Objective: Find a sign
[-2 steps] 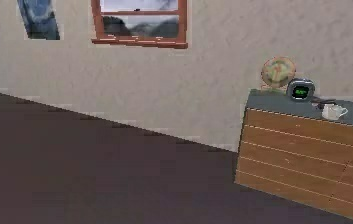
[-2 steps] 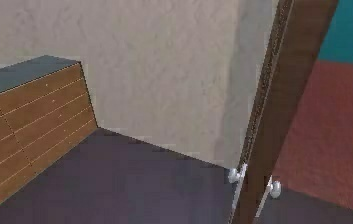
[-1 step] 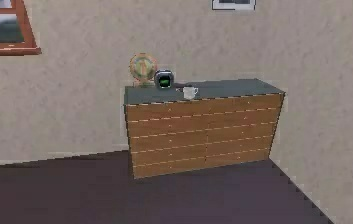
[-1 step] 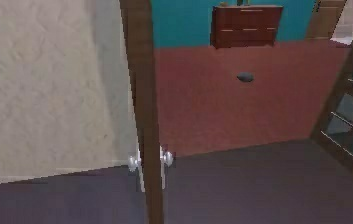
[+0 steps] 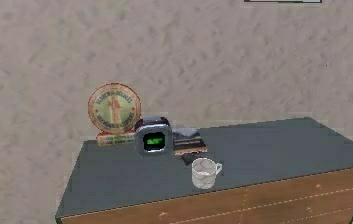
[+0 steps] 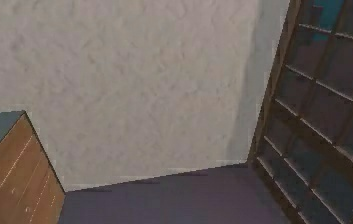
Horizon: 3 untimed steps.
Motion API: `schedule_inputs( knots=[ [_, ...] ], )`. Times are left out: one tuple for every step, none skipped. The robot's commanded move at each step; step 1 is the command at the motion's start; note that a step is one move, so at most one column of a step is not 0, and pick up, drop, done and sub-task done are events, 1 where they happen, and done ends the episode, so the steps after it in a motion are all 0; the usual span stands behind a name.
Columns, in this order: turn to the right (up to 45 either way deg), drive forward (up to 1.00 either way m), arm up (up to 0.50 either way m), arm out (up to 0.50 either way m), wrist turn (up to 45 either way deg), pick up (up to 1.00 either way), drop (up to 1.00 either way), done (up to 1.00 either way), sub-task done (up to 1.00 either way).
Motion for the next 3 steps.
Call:
schedule_inputs(
  knots=[
    [12.0, 0.0, 0.0, 0.0, 0.0, 0.0, 0.0, 0.0, 0.0],
    [0.0, 0.2, 0.0, 0.0, 0.0, 0.0, 0.0, 0.0, 0.0],
    [-36.0, 0.0, 0.0, 0.0, 0.0, 0.0, 0.0, 0.0, 0.0]
  ],
)
